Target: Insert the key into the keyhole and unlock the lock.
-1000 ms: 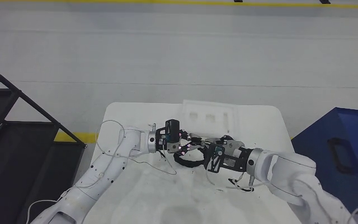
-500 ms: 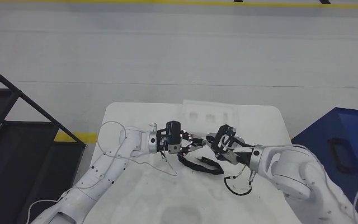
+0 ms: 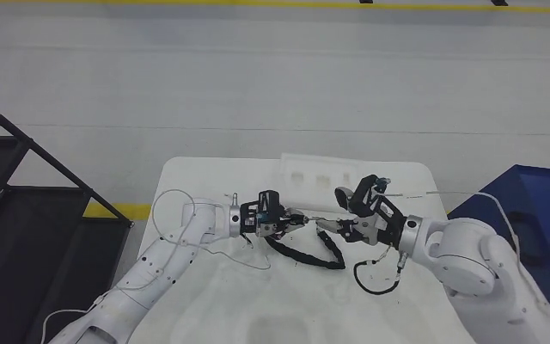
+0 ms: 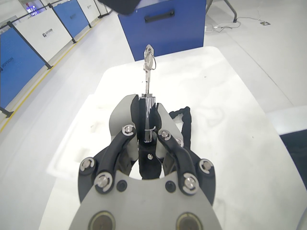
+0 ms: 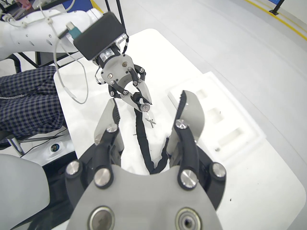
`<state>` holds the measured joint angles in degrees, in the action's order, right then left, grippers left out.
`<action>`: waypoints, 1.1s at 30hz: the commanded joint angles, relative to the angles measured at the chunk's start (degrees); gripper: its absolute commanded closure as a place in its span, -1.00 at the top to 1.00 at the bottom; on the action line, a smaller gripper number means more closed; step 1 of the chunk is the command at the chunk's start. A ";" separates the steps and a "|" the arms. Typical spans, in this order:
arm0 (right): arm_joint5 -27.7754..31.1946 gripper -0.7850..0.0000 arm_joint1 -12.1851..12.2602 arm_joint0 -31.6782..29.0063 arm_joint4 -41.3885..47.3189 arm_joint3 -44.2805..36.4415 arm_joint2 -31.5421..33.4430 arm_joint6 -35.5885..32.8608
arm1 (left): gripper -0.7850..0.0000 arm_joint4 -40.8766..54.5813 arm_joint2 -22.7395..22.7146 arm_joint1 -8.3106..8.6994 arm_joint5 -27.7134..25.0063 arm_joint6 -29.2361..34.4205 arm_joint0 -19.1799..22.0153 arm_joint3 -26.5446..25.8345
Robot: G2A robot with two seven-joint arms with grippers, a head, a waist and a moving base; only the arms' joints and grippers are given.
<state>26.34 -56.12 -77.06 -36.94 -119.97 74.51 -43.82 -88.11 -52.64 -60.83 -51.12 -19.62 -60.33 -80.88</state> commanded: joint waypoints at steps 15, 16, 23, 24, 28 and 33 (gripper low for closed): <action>5.17 1.00 0.72 -2.92 3.19 3.48 4.05 3.46 | 0.99 0.06 8.46 -3.46 2.62 6.81 4.39 10.12; 5.79 1.00 0.70 -2.36 3.41 4.38 3.64 3.54 | 1.00 0.59 8.97 -3.78 2.27 6.62 4.94 11.08; 9.16 1.00 0.41 2.49 4.36 12.21 1.09 4.71 | 1.00 1.33 8.65 -4.20 0.10 2.58 7.59 12.69; 10.18 1.00 0.36 3.40 4.74 13.26 0.65 4.87 | 1.00 1.87 7.97 -4.03 -0.86 1.21 7.95 12.47; 14.69 1.00 0.24 7.56 5.17 17.93 -0.55 5.07 | 1.00 2.85 3.96 -2.79 -6.09 -2.55 9.73 10.20; 19.38 1.00 -0.02 14.67 6.92 24.70 -2.24 4.49 | 1.00 4.76 2.58 -0.20 -6.88 -0.76 12.94 6.01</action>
<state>44.71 -56.07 -63.94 -30.74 -96.60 72.59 -39.40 -84.49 -50.16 -61.64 -58.06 -20.99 -48.30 -74.28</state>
